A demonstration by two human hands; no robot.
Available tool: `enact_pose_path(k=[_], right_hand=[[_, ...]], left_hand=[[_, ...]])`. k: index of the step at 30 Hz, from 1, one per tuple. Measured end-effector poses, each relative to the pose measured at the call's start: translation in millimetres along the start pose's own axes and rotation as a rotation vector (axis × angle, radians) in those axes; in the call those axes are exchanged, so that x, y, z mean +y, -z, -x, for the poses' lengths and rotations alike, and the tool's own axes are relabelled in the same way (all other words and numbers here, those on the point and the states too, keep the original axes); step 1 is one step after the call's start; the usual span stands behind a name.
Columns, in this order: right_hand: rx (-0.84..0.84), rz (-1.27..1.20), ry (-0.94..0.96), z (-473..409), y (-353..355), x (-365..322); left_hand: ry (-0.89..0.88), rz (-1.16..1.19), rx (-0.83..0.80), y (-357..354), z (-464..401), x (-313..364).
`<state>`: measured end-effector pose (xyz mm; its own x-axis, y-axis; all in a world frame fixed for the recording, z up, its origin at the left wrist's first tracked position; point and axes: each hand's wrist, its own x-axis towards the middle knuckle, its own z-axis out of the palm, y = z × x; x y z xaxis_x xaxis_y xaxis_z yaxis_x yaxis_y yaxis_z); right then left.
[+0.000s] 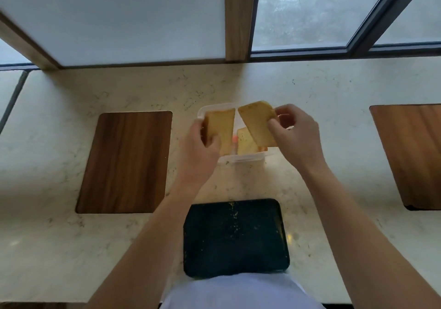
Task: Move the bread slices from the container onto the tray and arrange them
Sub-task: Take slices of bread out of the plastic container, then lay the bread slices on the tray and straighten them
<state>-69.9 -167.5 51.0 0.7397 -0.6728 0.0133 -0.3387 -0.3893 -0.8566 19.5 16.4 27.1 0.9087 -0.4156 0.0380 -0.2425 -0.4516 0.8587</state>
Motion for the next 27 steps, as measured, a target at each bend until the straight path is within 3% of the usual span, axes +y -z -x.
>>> enact_pose_path(k=[3,6,10,15,18,23,25,27], right_hand=[[-0.058,-0.135,-0.032,50,12,10],[-0.275,-0.189,-0.245,101,1,38],[-0.425,-0.013,-0.489,153,-34,78],[-0.593,0.014,-0.803,179,-67,97],[-0.626,0.264,-0.702,179,-77,95],[-0.702,0.855,-0.307,167,-82,76],[-0.786,0.896,-0.309,161,-92,64],[-0.858,0.785,-0.409,155,-105,50]], left_hand=[[0.196,0.096,-0.011,29,64,-29],[0.414,0.108,-0.056,41,126,-67],[0.715,0.200,-0.034,50,194,-108],[0.725,0.076,-0.068,65,227,-124],[0.653,-0.031,-0.091,72,228,-129],[0.564,-0.152,-0.126,84,219,-128],[0.556,-0.147,-0.133,86,217,-127],[0.550,-0.133,-0.131,86,218,-128]])
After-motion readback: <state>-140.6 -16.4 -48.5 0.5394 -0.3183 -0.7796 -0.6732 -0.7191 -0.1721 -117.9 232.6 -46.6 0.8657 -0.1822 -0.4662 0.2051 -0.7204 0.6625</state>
